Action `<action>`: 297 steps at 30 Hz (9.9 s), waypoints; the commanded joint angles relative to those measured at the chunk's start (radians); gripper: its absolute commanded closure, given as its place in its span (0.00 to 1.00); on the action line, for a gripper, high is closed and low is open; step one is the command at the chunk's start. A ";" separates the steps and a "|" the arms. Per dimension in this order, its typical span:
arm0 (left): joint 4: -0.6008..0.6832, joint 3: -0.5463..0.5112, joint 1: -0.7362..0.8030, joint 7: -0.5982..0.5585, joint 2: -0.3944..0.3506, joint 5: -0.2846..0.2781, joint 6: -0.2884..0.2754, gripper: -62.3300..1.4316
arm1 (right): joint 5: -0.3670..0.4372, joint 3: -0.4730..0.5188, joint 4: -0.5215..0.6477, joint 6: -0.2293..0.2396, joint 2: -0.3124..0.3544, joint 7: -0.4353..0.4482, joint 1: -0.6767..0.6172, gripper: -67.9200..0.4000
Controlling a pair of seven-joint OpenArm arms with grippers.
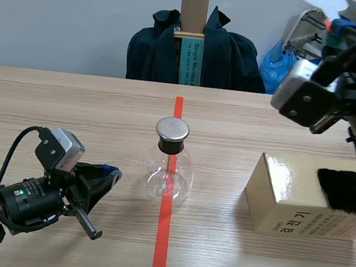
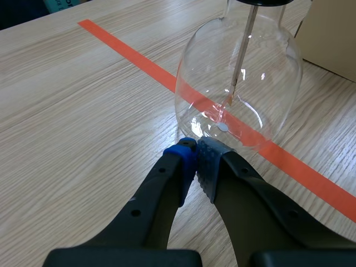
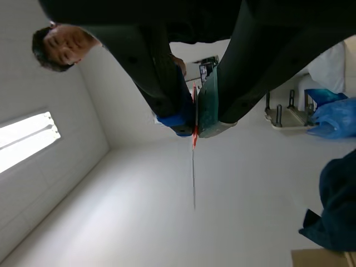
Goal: Do the electroscope experiment.
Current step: 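Bring the plate to the electroscope and point at the metal foil, then move the plate toward and away from the electroscope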
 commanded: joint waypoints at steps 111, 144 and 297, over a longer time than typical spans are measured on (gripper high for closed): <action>0.019 0.001 -0.012 -0.014 0.002 -0.010 -0.002 0.91 | -0.200 -0.256 -0.250 -0.162 0.000 0.128 -0.059 0.98; 0.019 0.001 -0.012 -0.014 0.002 -0.010 -0.002 0.91 | -0.196 -0.256 -0.250 -0.158 0.000 0.026 -0.059 0.98; 0.340 -0.587 0.608 -0.260 -0.290 -0.224 -0.206 0.91 | -0.028 0.198 0.032 -0.384 0.002 -0.015 -0.503 0.98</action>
